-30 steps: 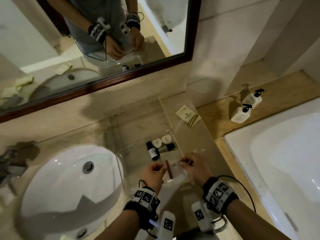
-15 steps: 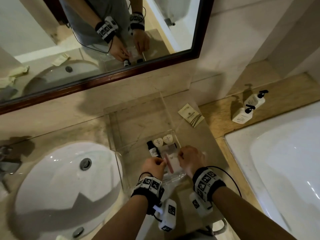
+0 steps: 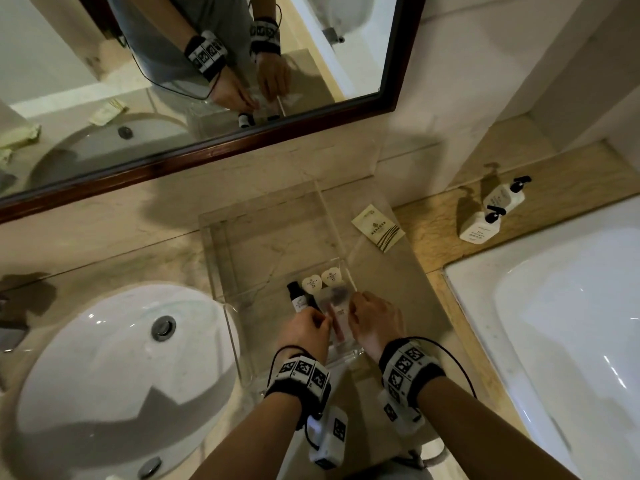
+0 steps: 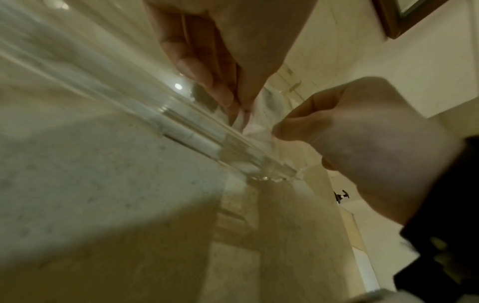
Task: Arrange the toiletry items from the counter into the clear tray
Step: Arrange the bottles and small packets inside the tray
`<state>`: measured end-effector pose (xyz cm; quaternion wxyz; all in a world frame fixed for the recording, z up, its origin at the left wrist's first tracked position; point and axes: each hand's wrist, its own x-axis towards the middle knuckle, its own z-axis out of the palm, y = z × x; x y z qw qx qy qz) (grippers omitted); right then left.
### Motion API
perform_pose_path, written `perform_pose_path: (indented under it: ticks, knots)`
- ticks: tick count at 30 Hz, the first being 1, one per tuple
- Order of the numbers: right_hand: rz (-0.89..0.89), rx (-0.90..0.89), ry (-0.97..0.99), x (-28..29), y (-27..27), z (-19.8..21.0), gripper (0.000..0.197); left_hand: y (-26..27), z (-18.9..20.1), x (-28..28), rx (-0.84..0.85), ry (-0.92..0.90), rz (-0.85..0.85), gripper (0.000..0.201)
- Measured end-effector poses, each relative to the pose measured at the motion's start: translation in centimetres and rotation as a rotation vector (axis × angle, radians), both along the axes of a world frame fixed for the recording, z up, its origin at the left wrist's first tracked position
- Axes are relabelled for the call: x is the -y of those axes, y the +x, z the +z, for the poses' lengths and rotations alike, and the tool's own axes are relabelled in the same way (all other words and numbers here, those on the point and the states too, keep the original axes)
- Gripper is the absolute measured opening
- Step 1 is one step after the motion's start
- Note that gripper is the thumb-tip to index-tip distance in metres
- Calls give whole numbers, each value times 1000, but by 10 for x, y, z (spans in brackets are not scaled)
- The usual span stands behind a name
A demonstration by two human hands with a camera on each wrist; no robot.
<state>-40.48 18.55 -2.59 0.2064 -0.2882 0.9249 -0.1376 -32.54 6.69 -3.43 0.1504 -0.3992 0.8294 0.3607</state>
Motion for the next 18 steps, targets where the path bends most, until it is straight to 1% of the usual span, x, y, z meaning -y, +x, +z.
perform_pose_path:
  ticks: [2,5,8,10,13,16,18]
  knots:
    - [93,50,-47,2,5,5,15,-1,-1,1,-6,-16,-9,15]
    - [169,31,-63,7,11,6,21,-1,-2,4,-21,-40,-36,14]
    - [141,23,-51,10,12,3,22,3,2,8,-64,-89,-80,13]
    - [125,15,-55,11,12,1,23,6,4,13,-117,-153,-126,12]
    - [123,16,-33,10,12,-2,30,6,3,23,-185,-265,-214,22]
    - [136,45,-2,9,12,-3,45,1,-1,31,-143,-388,-381,32]
    - [137,37,-2,9,12,-3,46,-3,-4,31,-115,-419,-426,35]
